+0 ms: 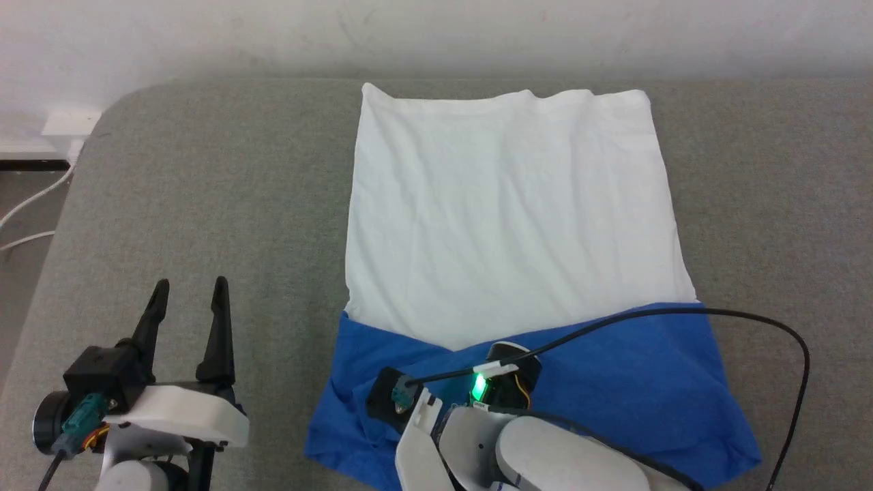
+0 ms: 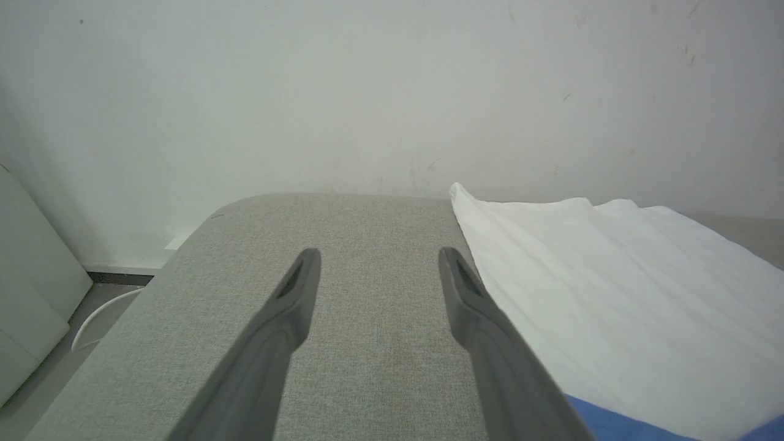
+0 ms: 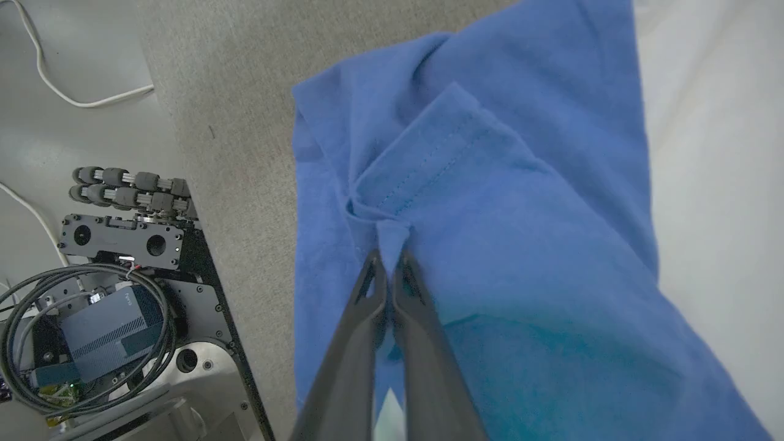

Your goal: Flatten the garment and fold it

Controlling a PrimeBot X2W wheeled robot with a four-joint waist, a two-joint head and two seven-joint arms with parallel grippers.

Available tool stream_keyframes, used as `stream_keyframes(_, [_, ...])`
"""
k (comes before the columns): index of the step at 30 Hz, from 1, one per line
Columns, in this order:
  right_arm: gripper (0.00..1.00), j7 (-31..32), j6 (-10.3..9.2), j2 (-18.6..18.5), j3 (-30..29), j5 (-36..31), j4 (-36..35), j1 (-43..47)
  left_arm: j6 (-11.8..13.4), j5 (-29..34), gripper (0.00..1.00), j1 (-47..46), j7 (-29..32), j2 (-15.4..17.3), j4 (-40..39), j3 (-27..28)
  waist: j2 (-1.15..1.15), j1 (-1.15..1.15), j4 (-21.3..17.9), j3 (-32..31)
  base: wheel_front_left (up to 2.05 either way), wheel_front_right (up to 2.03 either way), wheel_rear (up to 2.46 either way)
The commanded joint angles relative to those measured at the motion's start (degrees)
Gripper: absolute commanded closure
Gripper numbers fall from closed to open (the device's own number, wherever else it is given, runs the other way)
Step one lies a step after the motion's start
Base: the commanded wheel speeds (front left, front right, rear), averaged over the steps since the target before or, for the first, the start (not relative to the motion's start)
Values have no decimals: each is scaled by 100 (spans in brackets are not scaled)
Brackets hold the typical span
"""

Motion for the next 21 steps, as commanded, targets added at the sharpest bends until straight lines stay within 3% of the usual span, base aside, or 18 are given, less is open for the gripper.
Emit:
stream_keyframes(1, [60,-59,-11,10,41,172,98,-68,-13,-33,0,-73,-53,-7,42,0,0,-1,-52,7,0,0,0])
stream_keyframes(2, [4,-114,-11,14,6,294,126,-57,-18,-41,0,-71,-63,2,65,5,0,-1,-83,5,0,0,0])
stream_keyframes(3, [0,-199,-11,18,-69,412,132,-47,-21,-48,0,-77,-69,6,81,2,0,-1,-106,-2,0,0,0])
stream_keyframes(10, [0,-1389,-11,-70,-1366,682,-503,104,-17,-75,0,-40,-53,61,74,2,0,-1,-370,-131,0,0,0])
stream_keyframes(16, [0,-2498,-11,-232,-3259,-144,-1462,798,-106,-196,0,-185,32,153,187,28,0,-1,-675,-218,0,0,0])
stream_keyframes(21, [0,-2692,-11,-279,-4388,-932,-2239,1626,-123,-267,0,-713,446,221,473,-34,0,-1,-937,-176,0,0,0])
